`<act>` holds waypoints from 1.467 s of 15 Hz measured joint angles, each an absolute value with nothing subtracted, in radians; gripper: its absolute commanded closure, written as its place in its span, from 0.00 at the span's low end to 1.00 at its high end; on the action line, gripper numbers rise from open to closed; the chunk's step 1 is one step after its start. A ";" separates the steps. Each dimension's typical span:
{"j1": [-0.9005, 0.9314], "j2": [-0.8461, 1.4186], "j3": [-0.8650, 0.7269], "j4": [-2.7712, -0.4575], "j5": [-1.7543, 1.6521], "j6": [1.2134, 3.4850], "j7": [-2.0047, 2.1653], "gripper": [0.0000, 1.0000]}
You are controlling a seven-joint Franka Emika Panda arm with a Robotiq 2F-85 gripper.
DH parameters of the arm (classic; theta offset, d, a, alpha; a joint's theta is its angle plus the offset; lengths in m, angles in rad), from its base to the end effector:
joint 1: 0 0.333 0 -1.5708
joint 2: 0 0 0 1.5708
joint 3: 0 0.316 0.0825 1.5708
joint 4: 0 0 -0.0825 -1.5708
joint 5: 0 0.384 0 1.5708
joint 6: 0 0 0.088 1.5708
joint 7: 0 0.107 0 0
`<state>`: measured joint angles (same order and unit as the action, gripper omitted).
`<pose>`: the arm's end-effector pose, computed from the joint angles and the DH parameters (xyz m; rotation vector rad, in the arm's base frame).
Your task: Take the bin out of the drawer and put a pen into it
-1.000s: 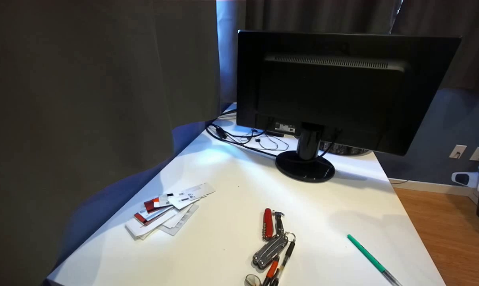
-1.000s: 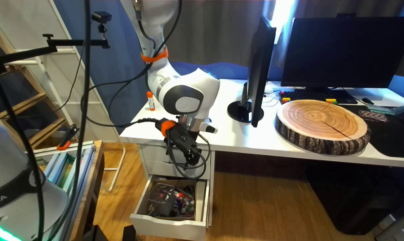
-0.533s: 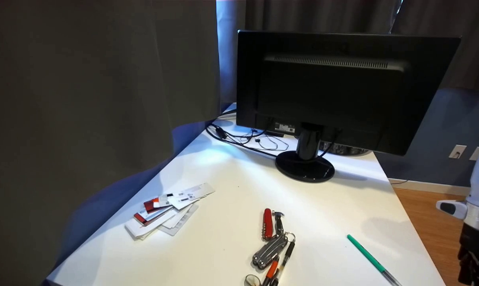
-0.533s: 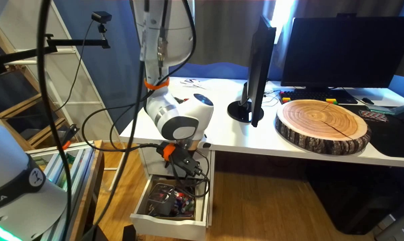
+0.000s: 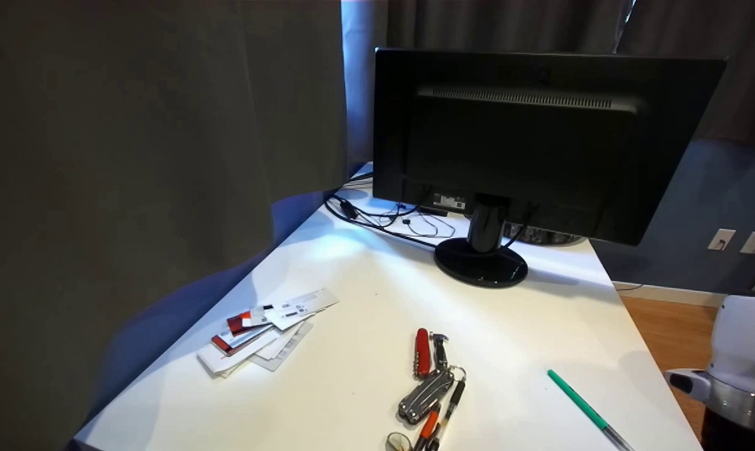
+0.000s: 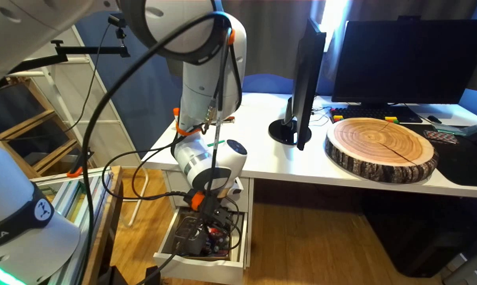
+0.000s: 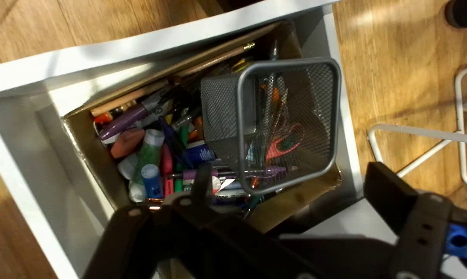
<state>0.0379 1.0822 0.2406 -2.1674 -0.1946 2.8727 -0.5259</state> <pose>0.3847 0.1640 -0.0968 -2.5650 -1.2615 0.4331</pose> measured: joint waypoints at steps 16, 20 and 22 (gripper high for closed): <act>0.040 1.263 0.200 -2.003 -0.232 2.927 -0.522 0.93; 0.026 1.259 0.203 -1.998 -0.233 2.927 -0.514 1.00; 0.016 1.249 0.206 -2.001 -0.232 2.923 -0.507 0.98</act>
